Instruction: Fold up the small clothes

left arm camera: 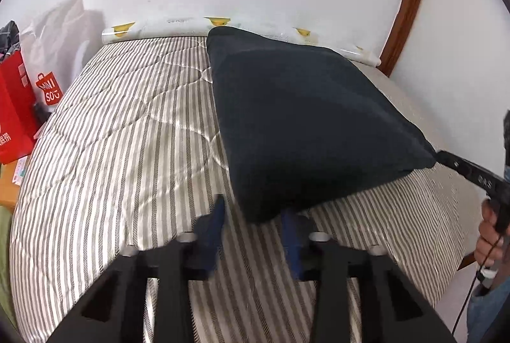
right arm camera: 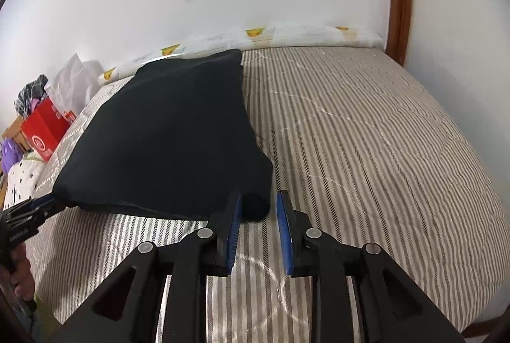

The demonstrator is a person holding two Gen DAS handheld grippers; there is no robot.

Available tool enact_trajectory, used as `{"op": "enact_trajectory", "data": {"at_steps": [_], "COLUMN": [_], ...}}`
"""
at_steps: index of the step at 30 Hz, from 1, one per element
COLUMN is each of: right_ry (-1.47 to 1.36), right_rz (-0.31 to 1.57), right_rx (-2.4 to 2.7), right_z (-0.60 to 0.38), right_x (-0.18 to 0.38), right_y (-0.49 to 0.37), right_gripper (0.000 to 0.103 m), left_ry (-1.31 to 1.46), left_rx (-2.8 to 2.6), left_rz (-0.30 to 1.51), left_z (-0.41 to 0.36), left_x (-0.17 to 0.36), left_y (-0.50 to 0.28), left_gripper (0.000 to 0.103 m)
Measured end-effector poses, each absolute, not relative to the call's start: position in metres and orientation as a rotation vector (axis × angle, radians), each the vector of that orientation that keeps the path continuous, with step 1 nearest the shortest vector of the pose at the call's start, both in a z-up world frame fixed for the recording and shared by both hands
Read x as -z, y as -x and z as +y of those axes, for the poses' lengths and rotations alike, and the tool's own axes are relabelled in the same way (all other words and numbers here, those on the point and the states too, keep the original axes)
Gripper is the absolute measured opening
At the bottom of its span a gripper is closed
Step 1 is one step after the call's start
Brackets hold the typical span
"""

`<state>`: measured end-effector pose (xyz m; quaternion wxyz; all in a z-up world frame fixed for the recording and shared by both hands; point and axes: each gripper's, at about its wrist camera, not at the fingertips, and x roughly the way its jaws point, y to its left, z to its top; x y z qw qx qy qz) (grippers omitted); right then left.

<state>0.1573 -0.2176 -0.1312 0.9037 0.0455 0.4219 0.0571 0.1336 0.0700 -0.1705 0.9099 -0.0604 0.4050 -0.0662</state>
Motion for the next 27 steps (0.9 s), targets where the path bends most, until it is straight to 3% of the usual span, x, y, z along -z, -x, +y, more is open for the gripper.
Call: {"op": "enact_trajectory", "data": {"at_steps": [8, 15, 20, 25, 27], "right_ry": [-0.104, -0.115, -0.11, -0.113, -0.121], "right_rz": [0.888, 0.891, 0.898, 0.849, 0.832], "right_rx": [-0.121, -0.118, -0.098, -0.083, -0.09], "right_z": [-0.216, -0.218, -0.216, -0.213, -0.21], "right_x": [0.139, 0.134, 0.12, 0.09, 0.075], "right_y": [-0.154, -0.149, -0.141, -0.119, -0.106], "right_gripper": [0.024, 0.025, 0.039, 0.058, 0.065], "left_ry": [0.098, 0.152, 0.145, 0.108, 0.068], "left_rx": [0.092, 0.07, 0.074, 0.063, 0.028], "left_rz": [0.883, 0.895, 0.855, 0.799, 0.763], "left_z": [0.071, 0.083, 0.069, 0.047, 0.037], "left_x": [0.183, 0.178, 0.148, 0.115, 0.1], "left_y": [-0.119, -0.103, -0.095, -0.076, -0.065], "left_gripper": [0.009, 0.009, 0.01, 0.025, 0.038]}}
